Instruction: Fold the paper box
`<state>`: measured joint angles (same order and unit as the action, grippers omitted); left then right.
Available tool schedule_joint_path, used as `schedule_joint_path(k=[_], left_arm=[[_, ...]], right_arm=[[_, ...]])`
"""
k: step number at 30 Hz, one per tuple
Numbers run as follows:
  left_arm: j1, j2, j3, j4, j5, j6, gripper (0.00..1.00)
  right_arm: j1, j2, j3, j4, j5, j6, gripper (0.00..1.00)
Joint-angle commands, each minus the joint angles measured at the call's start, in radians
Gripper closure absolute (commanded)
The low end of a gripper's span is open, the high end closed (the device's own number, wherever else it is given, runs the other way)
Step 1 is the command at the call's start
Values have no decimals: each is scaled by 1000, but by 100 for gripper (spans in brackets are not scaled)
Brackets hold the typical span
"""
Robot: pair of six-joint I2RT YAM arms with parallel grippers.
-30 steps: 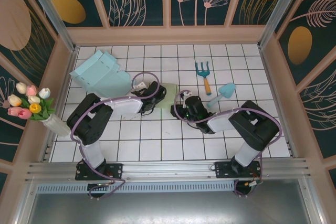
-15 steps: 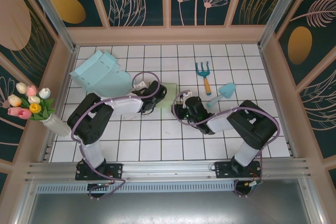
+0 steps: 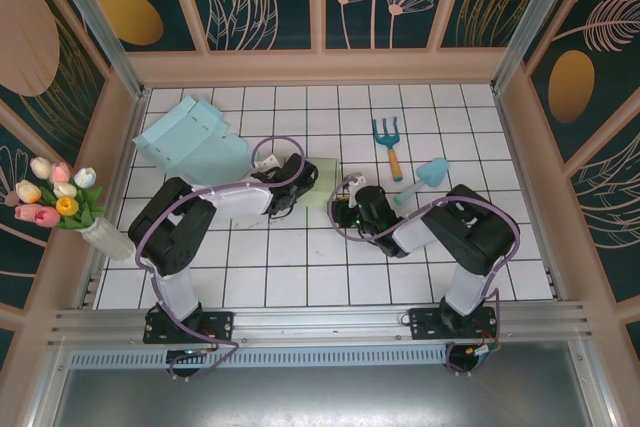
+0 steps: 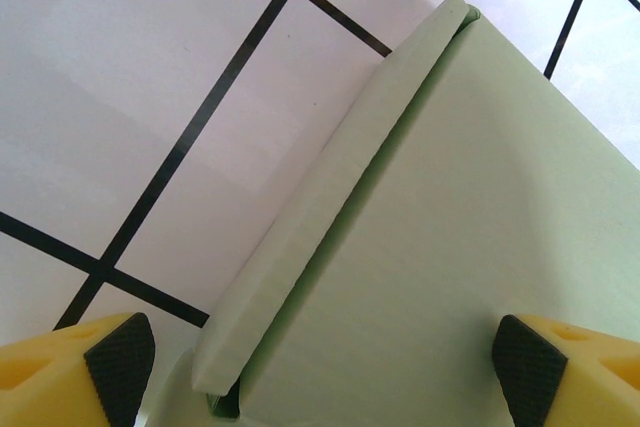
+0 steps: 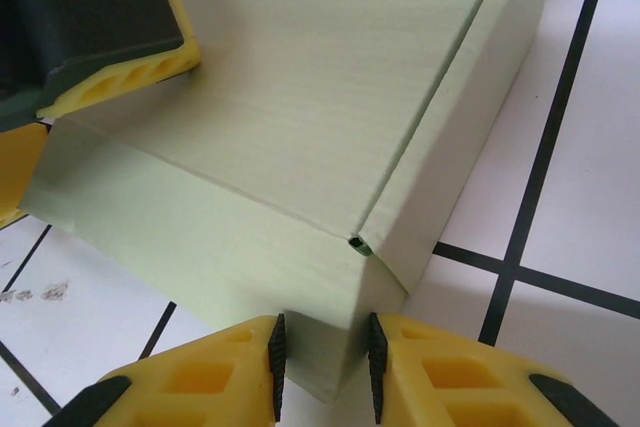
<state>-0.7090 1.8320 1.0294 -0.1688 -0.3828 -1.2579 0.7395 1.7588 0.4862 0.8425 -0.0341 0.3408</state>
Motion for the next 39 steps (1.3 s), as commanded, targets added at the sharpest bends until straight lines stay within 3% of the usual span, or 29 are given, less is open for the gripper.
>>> schedule_joint_path(k=[1, 9, 20, 26, 39], left_arm=[[6, 75, -22, -185, 21, 46, 10], [5, 102, -31, -167, 30, 48, 10], [5, 84, -43, -154, 67, 32, 11], [4, 102, -38, -146, 90, 29, 16], [4, 67, -35, -147, 135, 17, 17]], right_arm=[[-3, -12, -15, 9, -46, -42, 69], [-31, 26, -8, 14, 9, -82, 69], [-37, 6, 11, -8, -41, -42, 74], [-38, 44, 12, 14, -10, -65, 74], [-38, 21, 12, 3, -33, -52, 74]])
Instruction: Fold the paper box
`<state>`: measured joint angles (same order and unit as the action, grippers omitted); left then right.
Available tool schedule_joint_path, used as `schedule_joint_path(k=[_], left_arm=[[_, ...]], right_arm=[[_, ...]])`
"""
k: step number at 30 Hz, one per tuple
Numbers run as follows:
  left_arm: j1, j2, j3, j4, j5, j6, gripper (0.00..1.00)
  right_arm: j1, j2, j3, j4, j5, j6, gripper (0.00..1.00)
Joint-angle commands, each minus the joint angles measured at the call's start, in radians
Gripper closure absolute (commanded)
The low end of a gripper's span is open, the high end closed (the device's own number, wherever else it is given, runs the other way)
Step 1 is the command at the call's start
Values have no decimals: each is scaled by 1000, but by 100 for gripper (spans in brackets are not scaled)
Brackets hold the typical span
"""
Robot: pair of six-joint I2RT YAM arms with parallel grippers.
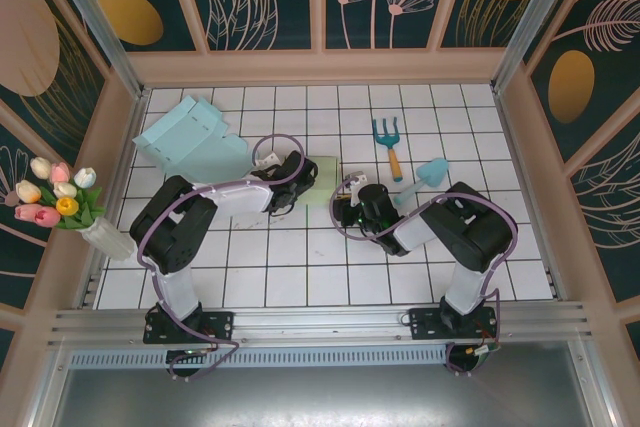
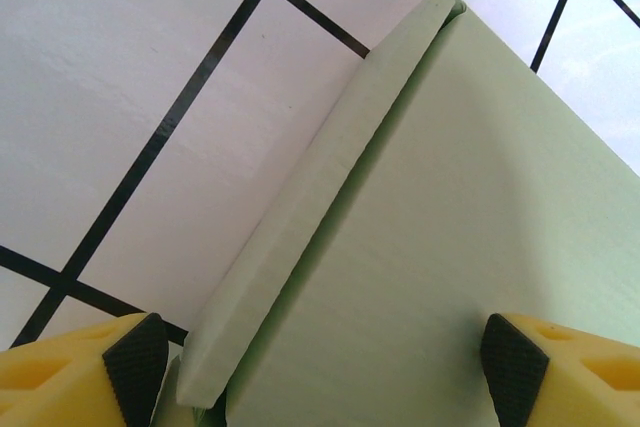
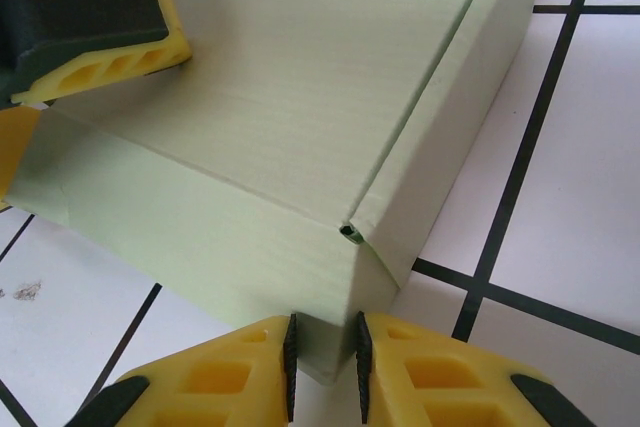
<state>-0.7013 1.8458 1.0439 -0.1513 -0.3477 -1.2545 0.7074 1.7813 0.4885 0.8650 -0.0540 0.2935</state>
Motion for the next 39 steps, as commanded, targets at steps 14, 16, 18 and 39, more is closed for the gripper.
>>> schedule_joint_path(k=[14, 16, 18, 39], left_arm=[[-3, 29, -98, -138, 81, 6, 19], [-2, 50, -100, -134, 79, 6, 19], [-3, 72, -97, -131, 77, 8, 19], [-1, 89, -78, -156, 21, -2, 18]], right_arm=[[-22, 9, 9, -9, 19, -23, 75], [-36, 24, 6, -1, 19, -20, 75], [-44, 34, 3, 4, 30, -19, 74], [10, -38, 47, -39, -32, 208, 92]])
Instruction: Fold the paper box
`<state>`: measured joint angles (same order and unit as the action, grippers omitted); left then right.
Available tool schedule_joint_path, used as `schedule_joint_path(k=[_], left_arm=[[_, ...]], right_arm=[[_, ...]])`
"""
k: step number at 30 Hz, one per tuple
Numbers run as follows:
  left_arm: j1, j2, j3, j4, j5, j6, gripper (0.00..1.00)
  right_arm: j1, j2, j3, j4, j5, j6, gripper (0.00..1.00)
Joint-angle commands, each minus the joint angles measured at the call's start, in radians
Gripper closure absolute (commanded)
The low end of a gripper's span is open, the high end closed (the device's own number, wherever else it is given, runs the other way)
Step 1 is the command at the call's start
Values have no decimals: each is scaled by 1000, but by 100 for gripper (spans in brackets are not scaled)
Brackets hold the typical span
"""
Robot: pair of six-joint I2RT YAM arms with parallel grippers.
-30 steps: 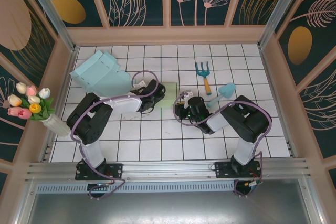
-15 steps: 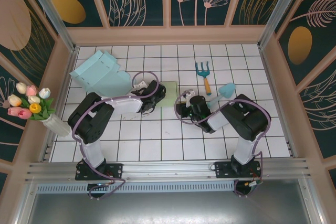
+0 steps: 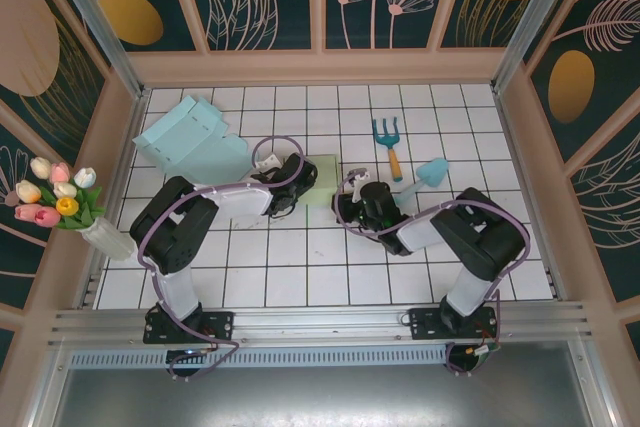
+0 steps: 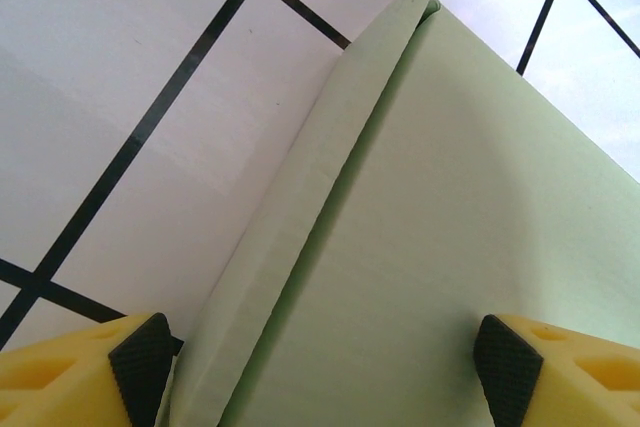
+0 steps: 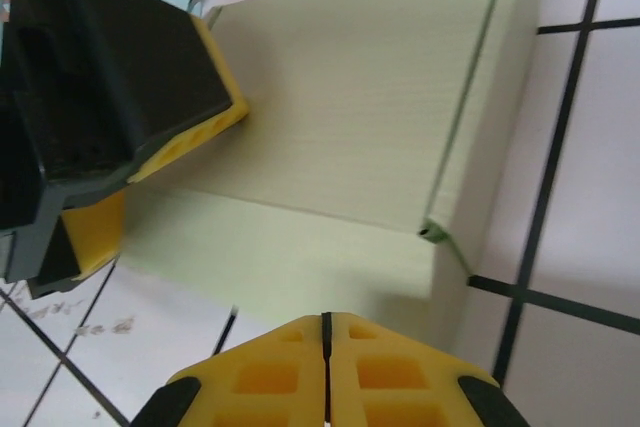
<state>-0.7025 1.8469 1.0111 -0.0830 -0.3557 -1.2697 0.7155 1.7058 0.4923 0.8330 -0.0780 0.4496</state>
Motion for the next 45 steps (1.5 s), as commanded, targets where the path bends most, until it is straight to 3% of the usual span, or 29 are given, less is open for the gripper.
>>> schedule_joint_path(k=[1, 11, 22, 35, 41, 45], left_arm=[[1, 88, -46, -221, 30, 13, 18], [0, 89, -59, -205, 53, 33, 19], [-7, 4, -98, -164, 139, 68, 19], [-37, -30, -132, -20, 218, 200, 17], [-37, -58, -135, -11, 208, 263, 16], [-36, -126, -190, 74, 207, 369, 13]], right_arm=[[2, 57, 54, -1, -9, 52, 92], [-86, 218, 141, 64, -32, 40, 94], [-162, 244, 141, 75, -120, 44, 93], [-238, 307, 224, 6, -303, 89, 93], [-246, 307, 239, -45, -332, 97, 93], [-264, 314, 250, -73, -358, 112, 93]])
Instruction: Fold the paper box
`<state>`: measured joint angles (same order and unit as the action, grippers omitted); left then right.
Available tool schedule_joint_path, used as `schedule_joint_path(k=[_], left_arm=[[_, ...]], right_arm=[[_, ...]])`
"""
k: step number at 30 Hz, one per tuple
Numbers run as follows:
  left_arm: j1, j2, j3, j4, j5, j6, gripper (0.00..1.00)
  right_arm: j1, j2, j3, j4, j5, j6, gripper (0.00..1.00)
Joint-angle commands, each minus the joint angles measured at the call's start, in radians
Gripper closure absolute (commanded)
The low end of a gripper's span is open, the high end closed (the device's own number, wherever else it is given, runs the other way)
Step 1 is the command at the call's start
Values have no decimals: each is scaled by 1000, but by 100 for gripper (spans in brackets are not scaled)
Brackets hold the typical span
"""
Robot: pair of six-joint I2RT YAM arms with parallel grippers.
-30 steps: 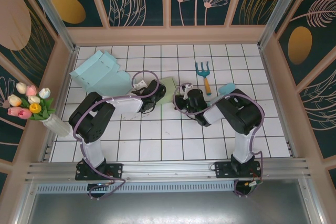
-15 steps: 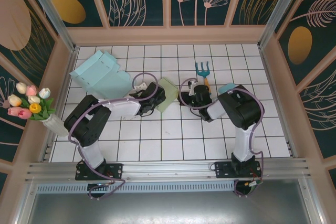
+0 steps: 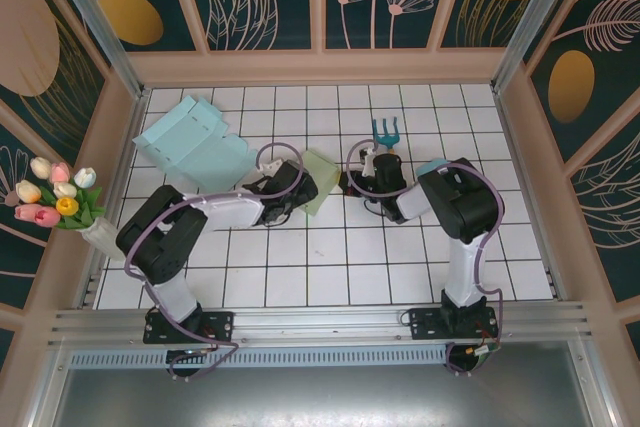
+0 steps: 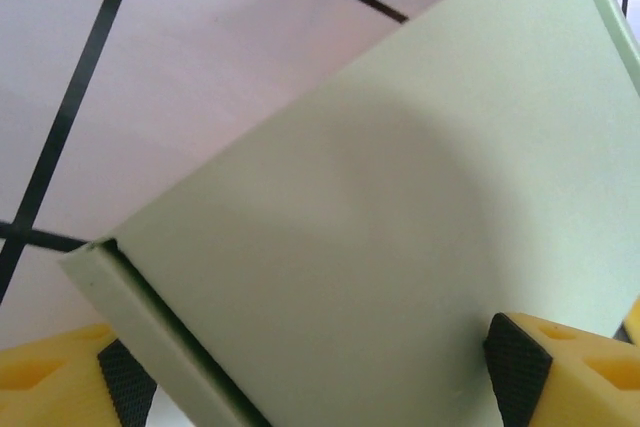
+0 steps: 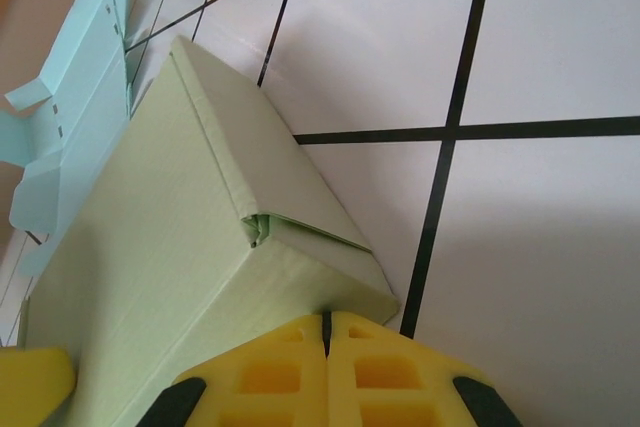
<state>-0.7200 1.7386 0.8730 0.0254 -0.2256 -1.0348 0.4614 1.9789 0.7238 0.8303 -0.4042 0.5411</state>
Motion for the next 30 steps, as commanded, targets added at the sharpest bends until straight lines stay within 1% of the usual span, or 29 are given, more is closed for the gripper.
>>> schedule_joint_path(k=[1, 2, 4, 5, 7, 14, 17, 18, 19, 21, 24, 25, 30], left_arm=[[-19, -19, -64, -16, 85, 160, 13], [-19, -58, -75, 9, 104, 184, 12], [-18, -82, -104, 71, 160, 224, 12], [-17, -90, -109, 77, 173, 230, 12], [-19, -118, -104, 57, 163, 234, 12], [-18, -266, -104, -52, 37, 260, 12], [-19, -332, -98, -81, -60, 312, 11], [-18, -342, -93, -78, -110, 343, 9], [-10, -339, -84, -64, -155, 380, 6], [13, -299, -56, -22, -182, 462, 2], [53, -186, 32, 16, -187, 572, 2], [60, -147, 60, 31, -194, 602, 2], [90, 36, 173, 97, -162, 711, 3]], right_arm=[[-13, 41, 20, -68, -40, 25, 93], [-16, 42, 20, -68, -49, 27, 93], [-19, 40, 23, -68, -70, 31, 93], [-20, 41, 25, -69, -75, 34, 93], [-23, 34, 21, -75, -80, 38, 93], [-42, 20, 19, -132, -78, 30, 94], [-51, 15, 29, -171, -81, 19, 94], [-52, 19, 38, -189, -82, 14, 94], [-54, 20, 46, -206, -81, 12, 94], [-58, 22, 52, -212, -78, 21, 95], [-60, 25, 61, -228, -77, 34, 95], [-62, 26, 66, -240, -75, 34, 97], [-75, 41, 80, -279, -67, 42, 100]])
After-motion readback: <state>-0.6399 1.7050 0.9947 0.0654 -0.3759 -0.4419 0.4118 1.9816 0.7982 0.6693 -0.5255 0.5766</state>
